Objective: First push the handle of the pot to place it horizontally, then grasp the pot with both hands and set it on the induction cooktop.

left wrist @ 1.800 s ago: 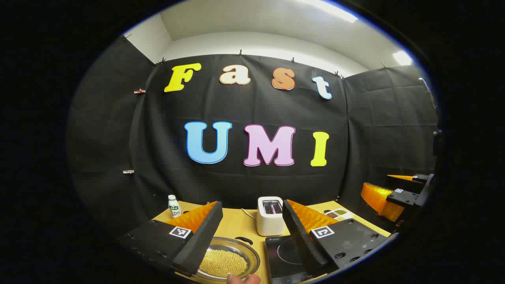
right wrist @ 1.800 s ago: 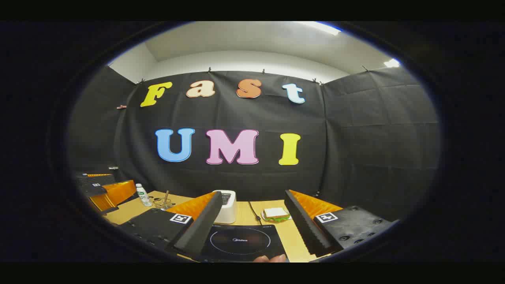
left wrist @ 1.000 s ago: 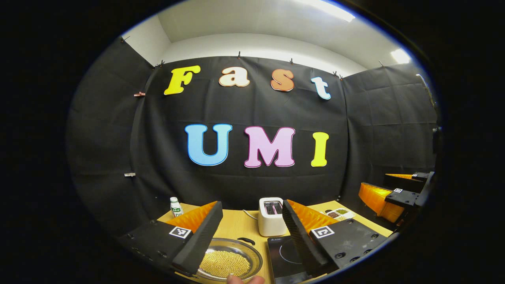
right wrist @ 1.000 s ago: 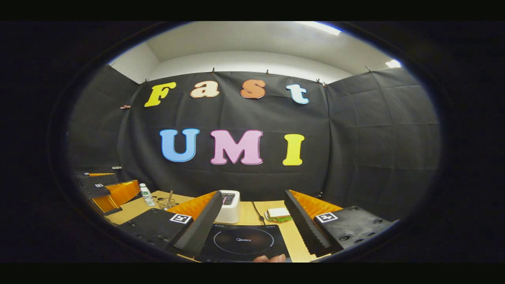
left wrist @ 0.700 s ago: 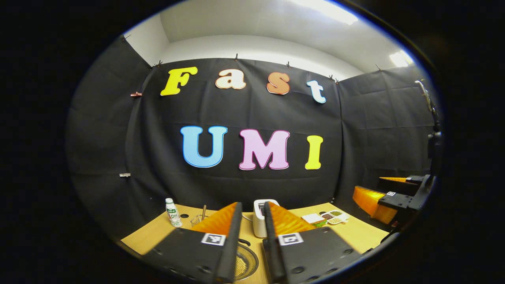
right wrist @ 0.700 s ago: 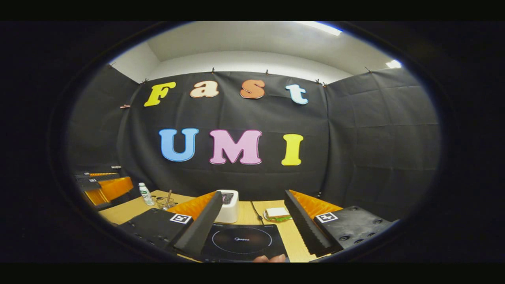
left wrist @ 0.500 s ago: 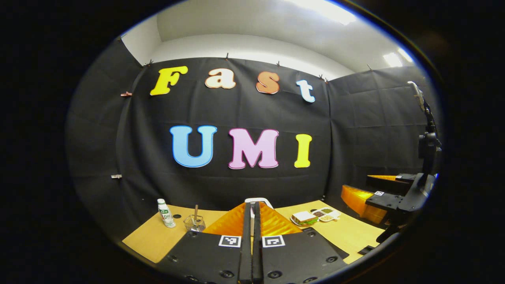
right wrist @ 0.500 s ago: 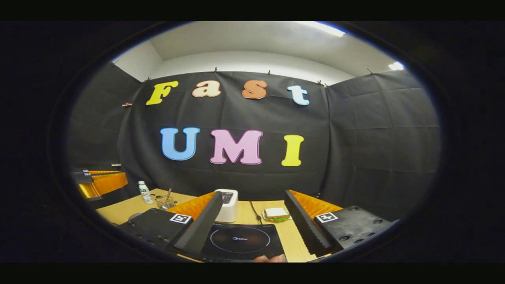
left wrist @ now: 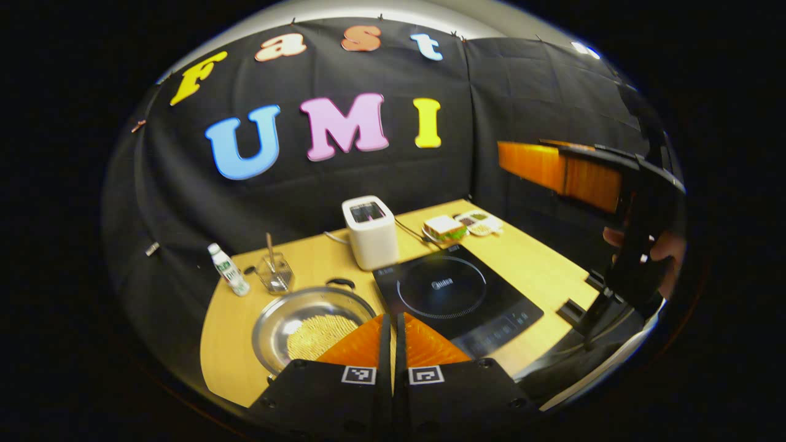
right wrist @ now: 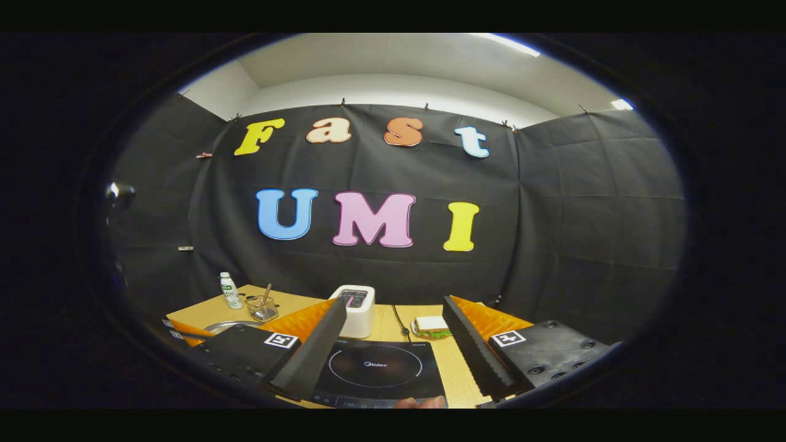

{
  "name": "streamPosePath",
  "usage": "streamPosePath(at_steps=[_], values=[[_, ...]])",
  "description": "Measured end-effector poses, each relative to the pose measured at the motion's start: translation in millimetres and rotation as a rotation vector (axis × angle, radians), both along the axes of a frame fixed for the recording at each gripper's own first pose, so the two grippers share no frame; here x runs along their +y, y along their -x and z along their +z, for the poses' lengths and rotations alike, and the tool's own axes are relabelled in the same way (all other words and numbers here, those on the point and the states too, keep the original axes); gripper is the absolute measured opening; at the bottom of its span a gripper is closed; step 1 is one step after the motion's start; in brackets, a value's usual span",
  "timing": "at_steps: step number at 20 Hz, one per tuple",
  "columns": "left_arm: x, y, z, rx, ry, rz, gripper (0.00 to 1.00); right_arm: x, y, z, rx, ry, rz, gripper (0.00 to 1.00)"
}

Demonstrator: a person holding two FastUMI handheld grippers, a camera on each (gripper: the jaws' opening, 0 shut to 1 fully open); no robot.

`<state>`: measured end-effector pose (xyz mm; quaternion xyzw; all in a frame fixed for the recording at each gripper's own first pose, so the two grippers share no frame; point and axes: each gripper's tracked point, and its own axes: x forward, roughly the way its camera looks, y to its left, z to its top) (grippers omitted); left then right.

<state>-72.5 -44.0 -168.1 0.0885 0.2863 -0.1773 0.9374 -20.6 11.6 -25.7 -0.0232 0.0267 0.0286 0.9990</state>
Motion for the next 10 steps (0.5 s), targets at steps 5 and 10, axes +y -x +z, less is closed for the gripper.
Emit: streamPosePath(at_steps=[5, 10], values=[[21, 38, -69, 0.292, 0.054, 0.013, 0.05, 0, 3, -8, 0.021, 0.002, 0.003, 0.96], [67, 46, -109, 0.458, 0.066, 0.075, 0.05, -8, 9, -17, 0.047, -0.002, -0.007, 0.96]])
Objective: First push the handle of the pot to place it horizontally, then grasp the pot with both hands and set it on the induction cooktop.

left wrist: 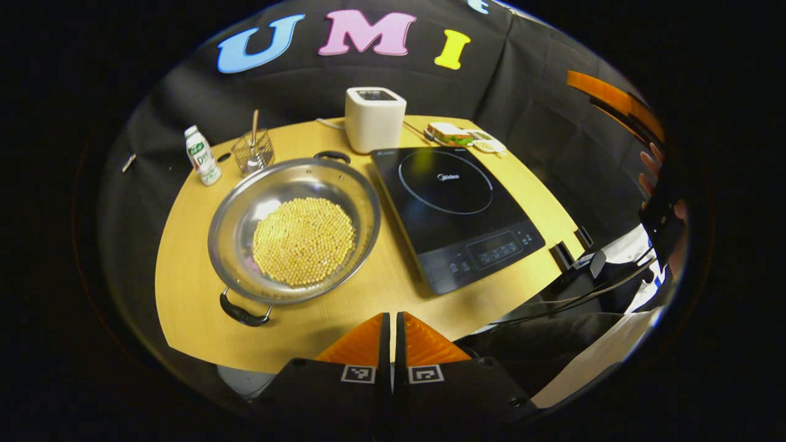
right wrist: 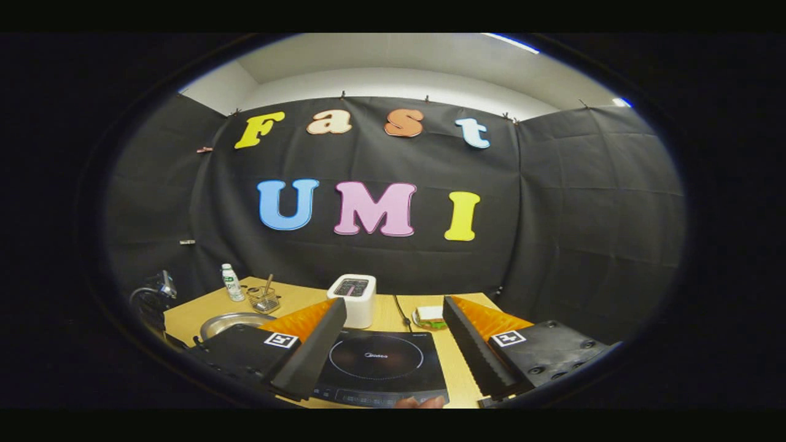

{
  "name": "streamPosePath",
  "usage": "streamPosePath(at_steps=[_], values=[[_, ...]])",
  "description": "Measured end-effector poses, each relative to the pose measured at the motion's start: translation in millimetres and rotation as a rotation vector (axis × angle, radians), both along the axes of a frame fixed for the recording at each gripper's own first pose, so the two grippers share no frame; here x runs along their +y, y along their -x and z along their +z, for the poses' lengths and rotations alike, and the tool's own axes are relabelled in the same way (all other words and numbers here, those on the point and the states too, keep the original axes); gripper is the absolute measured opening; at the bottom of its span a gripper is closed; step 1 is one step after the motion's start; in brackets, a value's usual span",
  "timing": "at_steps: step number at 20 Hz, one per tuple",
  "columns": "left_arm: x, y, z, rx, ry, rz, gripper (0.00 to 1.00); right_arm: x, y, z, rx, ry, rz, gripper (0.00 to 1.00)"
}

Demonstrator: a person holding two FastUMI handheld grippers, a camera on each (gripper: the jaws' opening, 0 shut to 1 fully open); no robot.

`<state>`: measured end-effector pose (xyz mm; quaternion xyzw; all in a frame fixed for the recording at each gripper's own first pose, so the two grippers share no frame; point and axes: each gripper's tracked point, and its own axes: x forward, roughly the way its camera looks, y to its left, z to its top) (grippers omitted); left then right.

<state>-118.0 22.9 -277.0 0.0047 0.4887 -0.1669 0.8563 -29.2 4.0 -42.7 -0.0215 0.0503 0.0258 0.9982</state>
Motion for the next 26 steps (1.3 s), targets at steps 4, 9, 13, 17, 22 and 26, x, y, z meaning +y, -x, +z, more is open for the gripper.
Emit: streamPosePath(at_steps=[4, 9, 13, 17, 22, 26], values=[[35, 8, -28, 0.145, 0.025, 0.033, 0.05, -10, 1, 1, -0.006, 0.012, -0.017, 1.00], [79, -2, -37, 0.225, -0.021, 0.048, 0.05, -22, 1, 0, -0.003, 0.018, -0.041, 1.00], [98, -15, -40, 0.245, -0.042, 0.038, 0.05, -25, 2, 4, -0.019, 0.024, -0.052, 0.98], [102, -23, -55, 0.266, -0.052, 0.013, 0.05, -27, 1, 4, -0.021, 0.033, -0.056, 0.98], [109, -28, -63, 0.261, -0.052, 0.040, 0.05, -30, 0, 4, -0.018, 0.041, -0.066, 0.98], [141, -35, -65, 0.258, -0.098, 0.083, 0.05, -30, -2, 1, -0.011, 0.052, -0.066, 0.98]])
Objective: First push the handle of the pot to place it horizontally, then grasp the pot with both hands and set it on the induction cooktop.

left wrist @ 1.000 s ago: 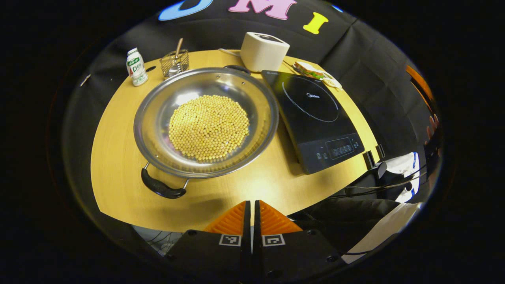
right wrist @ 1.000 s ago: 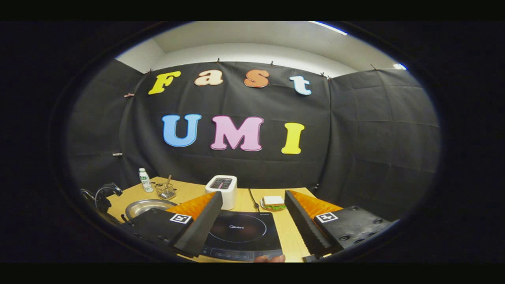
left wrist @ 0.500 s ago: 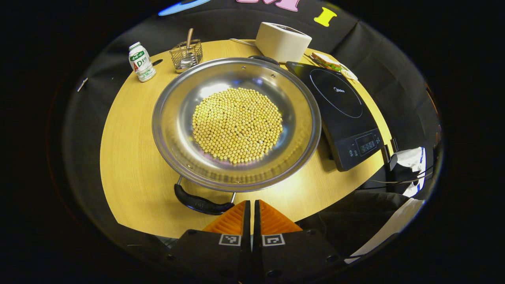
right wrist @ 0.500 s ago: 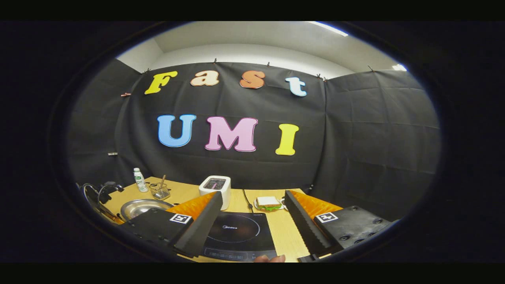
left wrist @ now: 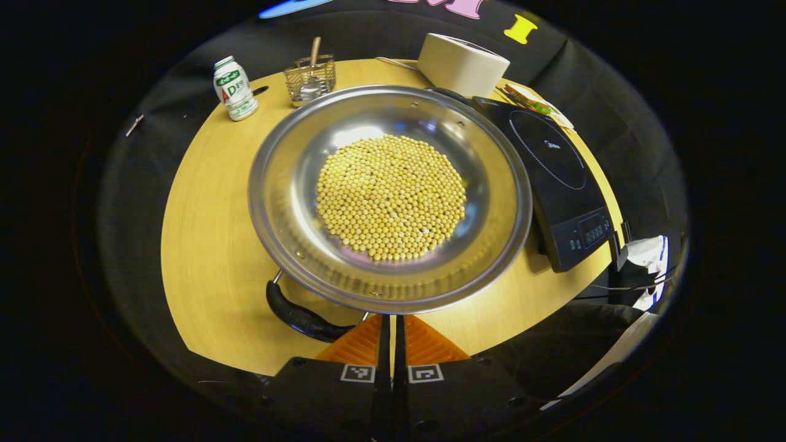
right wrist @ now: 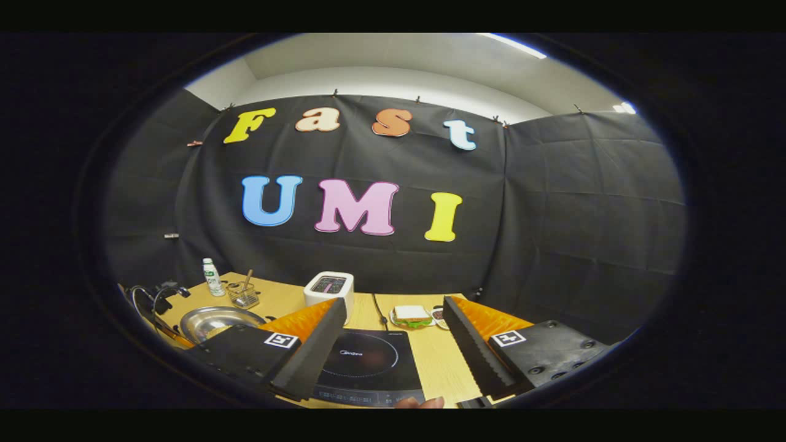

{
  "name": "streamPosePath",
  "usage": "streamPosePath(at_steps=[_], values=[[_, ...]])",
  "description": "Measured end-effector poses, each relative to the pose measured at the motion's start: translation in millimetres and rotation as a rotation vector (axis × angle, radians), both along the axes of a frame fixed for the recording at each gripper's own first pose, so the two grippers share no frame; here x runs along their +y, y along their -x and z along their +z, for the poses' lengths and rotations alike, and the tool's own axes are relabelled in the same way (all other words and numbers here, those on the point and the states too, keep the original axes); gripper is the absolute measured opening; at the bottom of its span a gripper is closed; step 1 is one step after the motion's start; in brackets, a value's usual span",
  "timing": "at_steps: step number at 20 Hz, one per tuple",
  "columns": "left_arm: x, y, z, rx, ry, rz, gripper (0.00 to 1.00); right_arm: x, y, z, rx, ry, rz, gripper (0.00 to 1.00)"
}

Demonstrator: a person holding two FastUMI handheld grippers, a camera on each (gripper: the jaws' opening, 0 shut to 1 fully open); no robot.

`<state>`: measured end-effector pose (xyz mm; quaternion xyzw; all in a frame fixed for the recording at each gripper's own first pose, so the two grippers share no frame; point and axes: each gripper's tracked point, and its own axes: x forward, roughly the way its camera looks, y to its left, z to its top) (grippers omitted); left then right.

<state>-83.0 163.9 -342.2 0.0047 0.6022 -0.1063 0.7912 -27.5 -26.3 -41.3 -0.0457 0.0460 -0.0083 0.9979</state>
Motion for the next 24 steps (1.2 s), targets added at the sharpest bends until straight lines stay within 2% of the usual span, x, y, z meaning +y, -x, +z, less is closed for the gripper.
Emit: streamPosePath(at_steps=[4, 8, 13, 17, 24], values=[[35, -14, 0, -0.010, -0.025, 0.078, 0.05, 2, -4, -1, 0.003, 0.011, 0.002, 0.96], [72, -25, -3, -0.027, -0.070, 0.149, 0.05, 5, -8, -6, 0.013, 0.027, -0.002, 0.98], [104, -45, -3, -0.047, -0.071, 0.267, 0.05, 11, -14, -9, 0.020, 0.043, -0.004, 0.98], [124, -64, -2, -0.076, -0.107, 0.299, 0.05, 14, -18, -12, 0.031, 0.056, -0.006, 0.98], [155, -97, -4, -0.121, -0.196, 0.304, 0.05, 21, -25, -20, 0.054, 0.070, -0.008, 0.98]])
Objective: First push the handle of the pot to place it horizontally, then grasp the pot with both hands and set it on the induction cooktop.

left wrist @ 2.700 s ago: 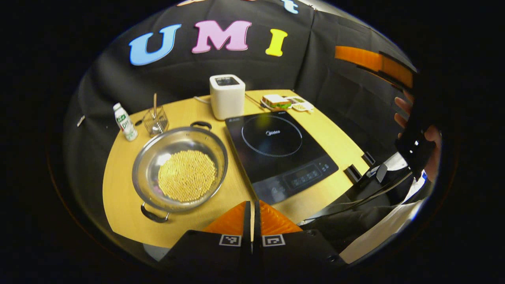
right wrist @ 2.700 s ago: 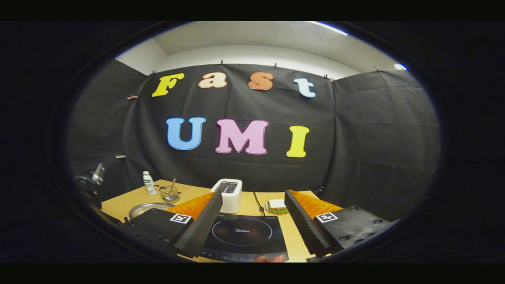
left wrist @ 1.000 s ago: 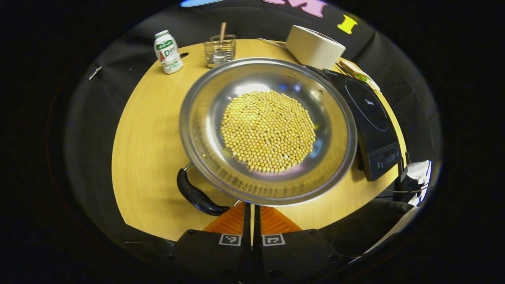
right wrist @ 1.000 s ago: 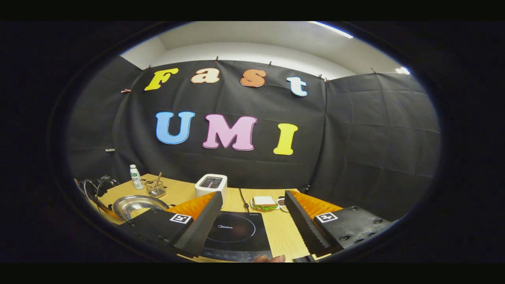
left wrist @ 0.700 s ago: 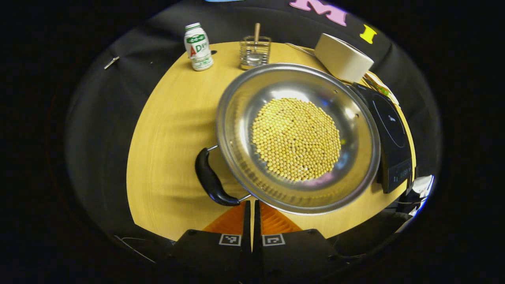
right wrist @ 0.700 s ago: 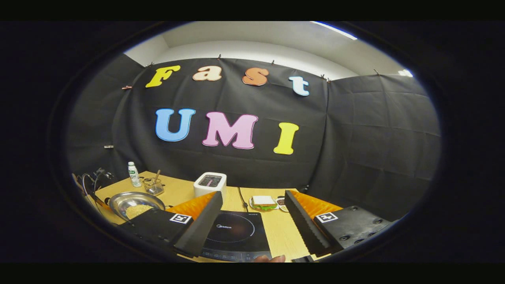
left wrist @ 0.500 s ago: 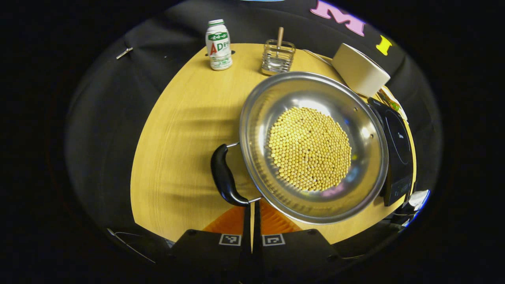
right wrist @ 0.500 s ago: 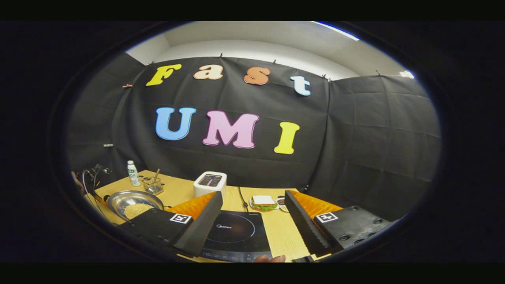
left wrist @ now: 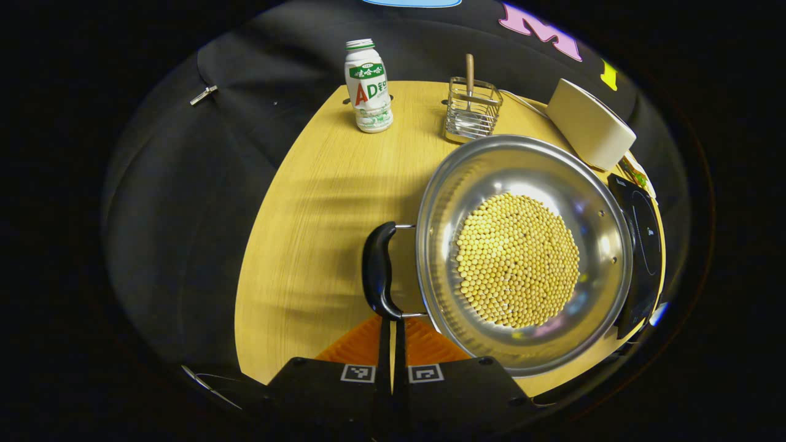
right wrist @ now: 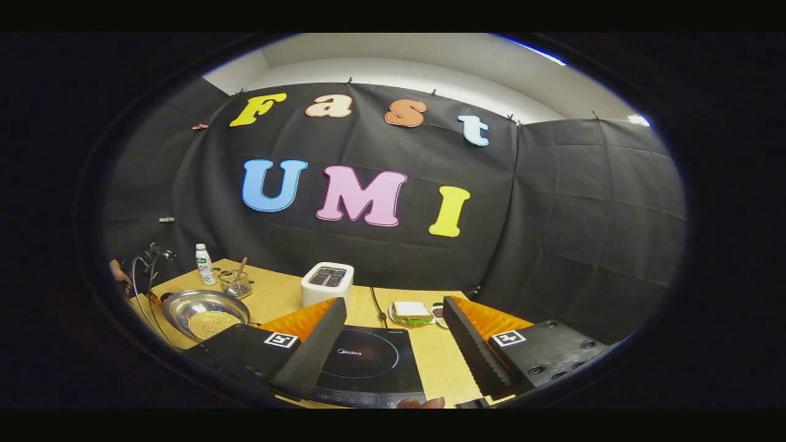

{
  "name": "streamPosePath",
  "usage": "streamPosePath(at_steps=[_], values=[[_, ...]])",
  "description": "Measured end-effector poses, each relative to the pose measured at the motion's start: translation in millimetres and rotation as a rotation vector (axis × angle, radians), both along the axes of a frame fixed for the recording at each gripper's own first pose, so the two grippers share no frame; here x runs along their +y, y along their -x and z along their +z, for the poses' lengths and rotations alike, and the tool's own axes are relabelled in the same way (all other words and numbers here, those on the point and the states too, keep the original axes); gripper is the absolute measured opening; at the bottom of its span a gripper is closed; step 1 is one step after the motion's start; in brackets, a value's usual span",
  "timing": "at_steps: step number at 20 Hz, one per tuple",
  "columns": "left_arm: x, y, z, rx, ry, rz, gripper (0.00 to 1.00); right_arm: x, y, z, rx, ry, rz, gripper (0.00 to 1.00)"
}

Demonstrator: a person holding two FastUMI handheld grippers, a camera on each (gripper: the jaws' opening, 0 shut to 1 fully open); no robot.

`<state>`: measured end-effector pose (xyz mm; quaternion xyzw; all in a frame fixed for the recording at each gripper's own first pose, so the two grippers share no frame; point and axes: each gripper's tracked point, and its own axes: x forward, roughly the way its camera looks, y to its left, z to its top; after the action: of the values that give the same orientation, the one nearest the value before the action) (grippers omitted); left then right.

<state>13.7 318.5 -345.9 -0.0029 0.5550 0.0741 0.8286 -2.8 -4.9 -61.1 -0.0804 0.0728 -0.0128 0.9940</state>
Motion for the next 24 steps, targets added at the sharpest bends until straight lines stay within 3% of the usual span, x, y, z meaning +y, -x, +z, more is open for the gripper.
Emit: streamPosePath(at_steps=[7, 12, 15, 18, 21, 24], values=[[18, -24, -5, -0.005, -0.067, -0.015, 0.05, 2, -6, -1, 0.008, 0.015, -0.011, 0.98], [14, -11, -6, -0.015, -0.017, 0.028, 0.05, 11, -16, -7, 0.027, 0.011, -0.001, 0.98], [30, -5, 11, -0.110, -0.072, 0.078, 0.05, 21, -17, -15, 0.049, 0.000, 0.022, 0.98], [43, -10, 42, -0.281, -0.118, 0.107, 0.05, 42, -22, -29, 0.088, -0.028, 0.064, 0.98], [29, -14, 80, -0.455, -0.069, 0.056, 0.06, 70, -32, -42, 0.121, -0.049, 0.118, 0.98], [9, -22, 95, -0.557, 0.006, 0.005, 0.69, 106, -42, -61, 0.164, -0.090, 0.179, 0.98]])
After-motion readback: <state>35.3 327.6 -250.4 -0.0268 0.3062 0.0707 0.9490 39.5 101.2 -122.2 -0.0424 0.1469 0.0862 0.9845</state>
